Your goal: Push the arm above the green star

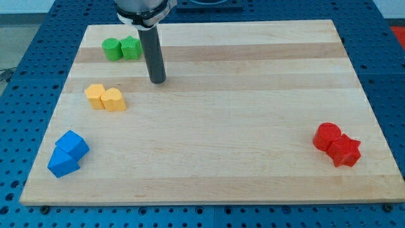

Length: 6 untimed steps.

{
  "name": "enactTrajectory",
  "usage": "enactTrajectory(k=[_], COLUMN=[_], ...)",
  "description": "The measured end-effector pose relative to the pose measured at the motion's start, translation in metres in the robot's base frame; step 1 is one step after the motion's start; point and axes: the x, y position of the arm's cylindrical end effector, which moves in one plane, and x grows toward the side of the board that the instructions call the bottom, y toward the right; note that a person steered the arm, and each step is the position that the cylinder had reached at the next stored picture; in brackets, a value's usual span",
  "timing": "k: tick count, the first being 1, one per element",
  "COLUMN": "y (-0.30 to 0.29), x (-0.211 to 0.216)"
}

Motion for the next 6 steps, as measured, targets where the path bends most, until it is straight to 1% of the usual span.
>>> enactTrajectory(k=[1,2,3,4,5,6], y=[0.020,0.013,0.007,-0.020,-0.084,-0.117], x=[-0.069,-0.152,-0.177,-0.179,-0.179,-0.177])
